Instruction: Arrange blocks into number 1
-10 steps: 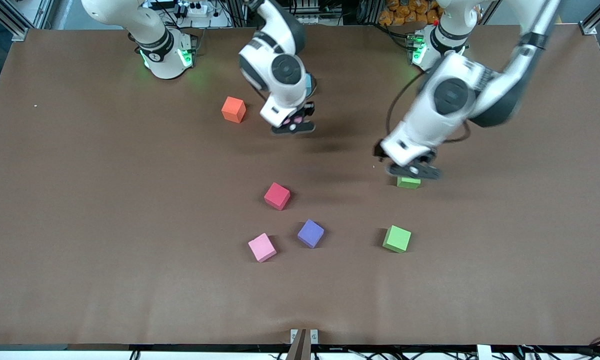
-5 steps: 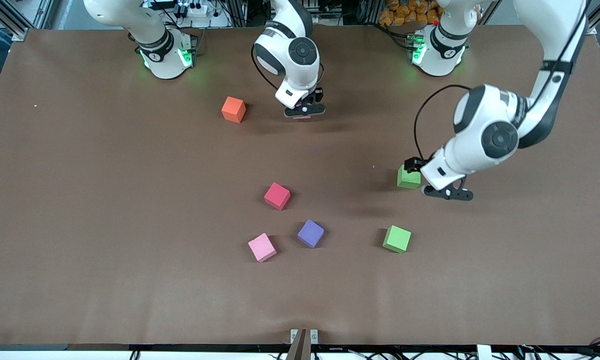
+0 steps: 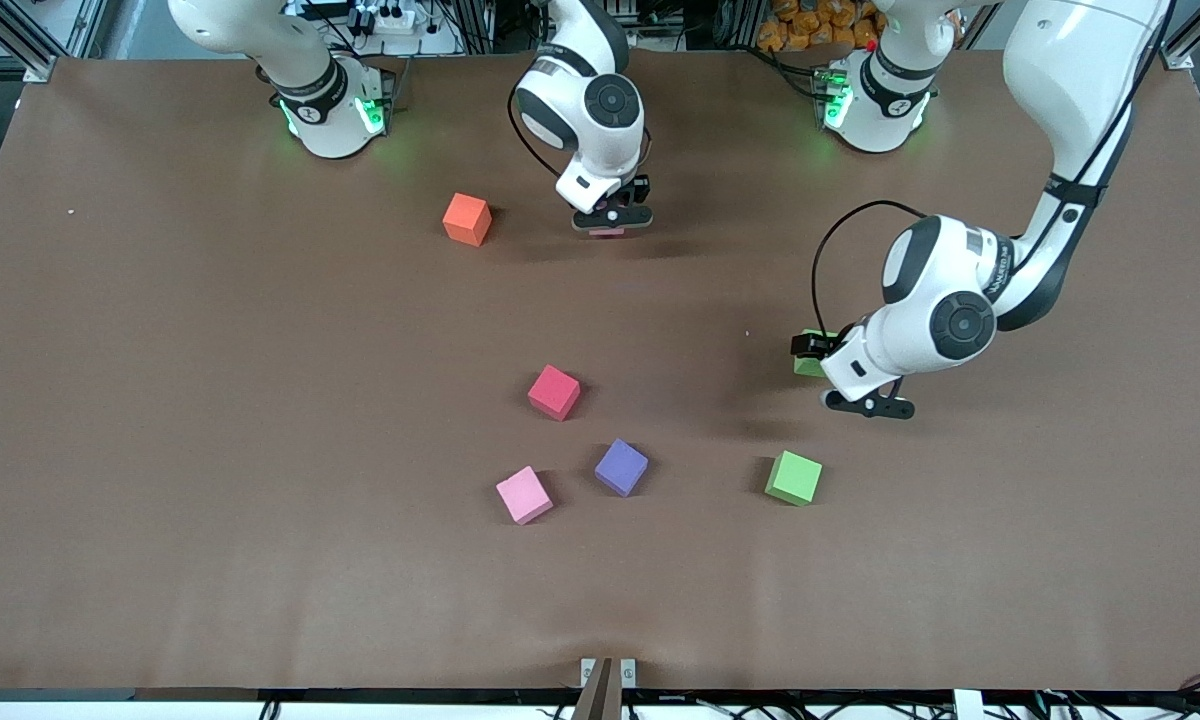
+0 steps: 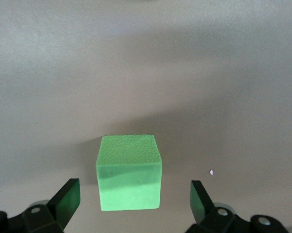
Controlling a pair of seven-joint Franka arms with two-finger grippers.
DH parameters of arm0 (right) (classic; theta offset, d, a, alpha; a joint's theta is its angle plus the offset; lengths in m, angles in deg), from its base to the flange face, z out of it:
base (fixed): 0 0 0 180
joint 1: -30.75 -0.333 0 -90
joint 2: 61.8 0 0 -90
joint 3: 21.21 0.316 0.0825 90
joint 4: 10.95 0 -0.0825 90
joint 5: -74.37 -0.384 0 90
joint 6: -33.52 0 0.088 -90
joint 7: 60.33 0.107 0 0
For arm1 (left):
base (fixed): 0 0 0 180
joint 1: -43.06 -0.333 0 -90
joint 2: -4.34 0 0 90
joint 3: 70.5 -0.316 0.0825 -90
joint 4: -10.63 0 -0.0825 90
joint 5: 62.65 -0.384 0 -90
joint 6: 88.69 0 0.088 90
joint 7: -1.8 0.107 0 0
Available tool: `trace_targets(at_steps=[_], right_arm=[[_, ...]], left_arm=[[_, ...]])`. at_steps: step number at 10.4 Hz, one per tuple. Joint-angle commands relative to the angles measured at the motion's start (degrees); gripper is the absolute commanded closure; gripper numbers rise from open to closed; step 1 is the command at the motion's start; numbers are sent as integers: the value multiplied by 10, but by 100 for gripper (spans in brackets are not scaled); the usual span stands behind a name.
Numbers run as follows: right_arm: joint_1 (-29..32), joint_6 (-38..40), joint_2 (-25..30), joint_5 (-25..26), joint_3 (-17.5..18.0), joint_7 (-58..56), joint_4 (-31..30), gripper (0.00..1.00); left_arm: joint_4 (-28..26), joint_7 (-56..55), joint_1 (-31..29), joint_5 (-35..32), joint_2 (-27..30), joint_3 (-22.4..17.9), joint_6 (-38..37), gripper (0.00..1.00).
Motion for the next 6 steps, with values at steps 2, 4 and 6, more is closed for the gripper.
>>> trace_targets(at_steps=[2, 4, 6], right_arm=[[-21, -45, 8, -12, -4, 7, -36, 93], [-27, -45, 10, -13, -3, 12, -37, 93], [-37, -45, 12, -17, -3, 16, -37, 93]], left_arm=[[-9, 1, 17, -7, 2, -14, 4, 0], [-12, 0, 23, -30, -1, -15, 4, 0], [-24, 0, 23, -31, -1, -15, 10, 0]])
